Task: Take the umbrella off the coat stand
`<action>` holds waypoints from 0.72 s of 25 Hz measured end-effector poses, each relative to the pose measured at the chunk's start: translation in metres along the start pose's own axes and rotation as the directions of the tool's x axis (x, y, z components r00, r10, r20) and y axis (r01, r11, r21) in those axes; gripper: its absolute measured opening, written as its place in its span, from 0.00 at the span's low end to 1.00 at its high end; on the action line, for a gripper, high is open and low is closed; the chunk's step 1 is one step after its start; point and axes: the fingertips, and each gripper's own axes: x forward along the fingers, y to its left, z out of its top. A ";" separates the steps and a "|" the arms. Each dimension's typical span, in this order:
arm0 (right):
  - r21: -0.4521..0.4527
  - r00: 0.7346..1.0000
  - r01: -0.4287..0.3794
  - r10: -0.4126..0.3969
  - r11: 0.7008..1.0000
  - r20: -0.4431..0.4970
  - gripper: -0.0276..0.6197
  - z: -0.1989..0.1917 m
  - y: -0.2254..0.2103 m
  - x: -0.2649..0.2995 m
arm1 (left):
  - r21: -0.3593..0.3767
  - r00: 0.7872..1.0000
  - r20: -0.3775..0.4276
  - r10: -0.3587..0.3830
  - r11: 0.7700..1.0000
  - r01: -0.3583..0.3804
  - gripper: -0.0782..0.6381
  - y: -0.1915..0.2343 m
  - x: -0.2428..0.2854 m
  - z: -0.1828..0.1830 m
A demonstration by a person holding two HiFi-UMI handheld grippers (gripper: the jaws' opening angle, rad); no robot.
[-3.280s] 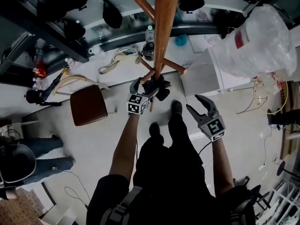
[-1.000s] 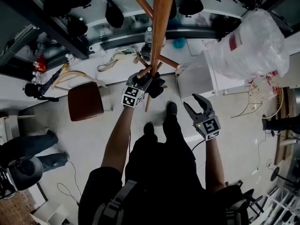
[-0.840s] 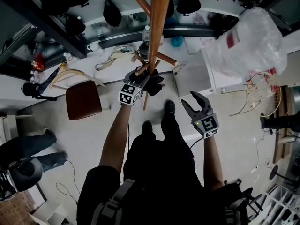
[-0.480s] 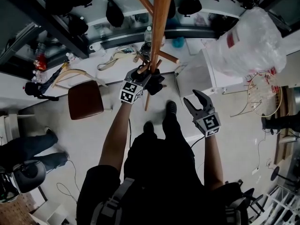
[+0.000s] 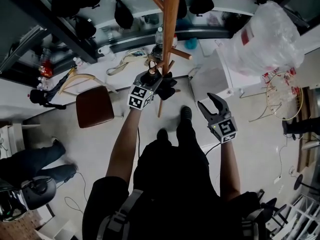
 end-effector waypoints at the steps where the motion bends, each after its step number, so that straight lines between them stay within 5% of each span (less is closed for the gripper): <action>1: -0.002 1.000 0.002 -0.002 1.000 0.002 0.37 0.000 0.002 -0.001 | 0.002 1.000 0.001 0.001 1.000 -0.001 0.40 0.000 -0.002 0.001; 18: -0.004 0.998 0.011 -0.011 1.000 0.061 0.37 0.019 0.016 -0.016 | 0.022 1.000 0.015 0.027 0.999 -0.027 0.40 -0.008 -0.044 0.008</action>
